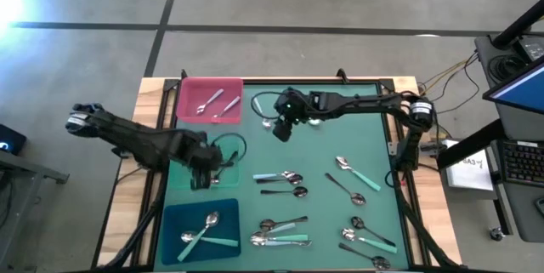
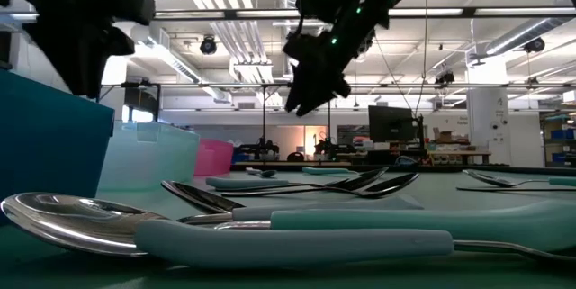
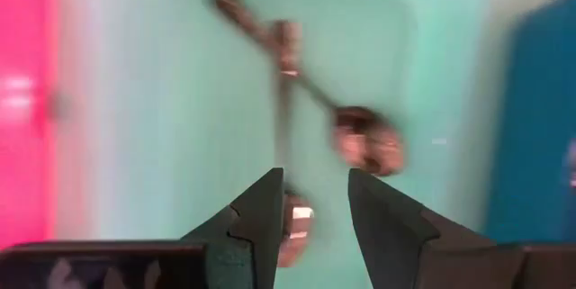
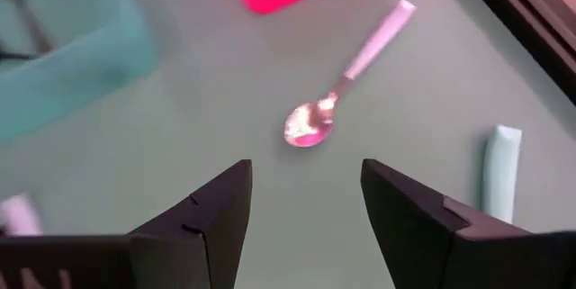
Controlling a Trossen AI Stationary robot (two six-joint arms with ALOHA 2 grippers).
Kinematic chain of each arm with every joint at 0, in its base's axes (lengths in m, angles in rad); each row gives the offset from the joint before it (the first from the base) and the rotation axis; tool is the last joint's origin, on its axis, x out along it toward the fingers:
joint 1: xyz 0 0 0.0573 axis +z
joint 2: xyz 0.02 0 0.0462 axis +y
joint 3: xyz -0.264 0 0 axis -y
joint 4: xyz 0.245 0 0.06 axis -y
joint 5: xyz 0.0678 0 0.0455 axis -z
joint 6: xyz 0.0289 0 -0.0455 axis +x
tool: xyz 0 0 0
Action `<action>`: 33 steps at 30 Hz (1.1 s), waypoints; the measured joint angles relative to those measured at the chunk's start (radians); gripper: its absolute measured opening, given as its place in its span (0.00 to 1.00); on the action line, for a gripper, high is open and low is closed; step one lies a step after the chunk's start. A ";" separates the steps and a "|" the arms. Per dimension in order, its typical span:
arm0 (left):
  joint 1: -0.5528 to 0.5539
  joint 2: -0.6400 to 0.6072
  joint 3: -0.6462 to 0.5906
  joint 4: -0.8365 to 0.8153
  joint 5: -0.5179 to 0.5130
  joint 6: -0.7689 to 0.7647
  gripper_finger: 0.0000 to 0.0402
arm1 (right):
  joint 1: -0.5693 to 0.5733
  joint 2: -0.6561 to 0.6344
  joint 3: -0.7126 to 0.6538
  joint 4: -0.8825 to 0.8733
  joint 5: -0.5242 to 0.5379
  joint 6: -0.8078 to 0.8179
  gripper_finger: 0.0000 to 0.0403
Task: Sort silverware by color (type)
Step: Put the blue spoon into the pink blue bin
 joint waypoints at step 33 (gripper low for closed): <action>0.202 -0.361 0.198 0.152 -0.329 0.139 0.28 | -0.058 0.368 0.120 0.331 0.114 0.276 0.50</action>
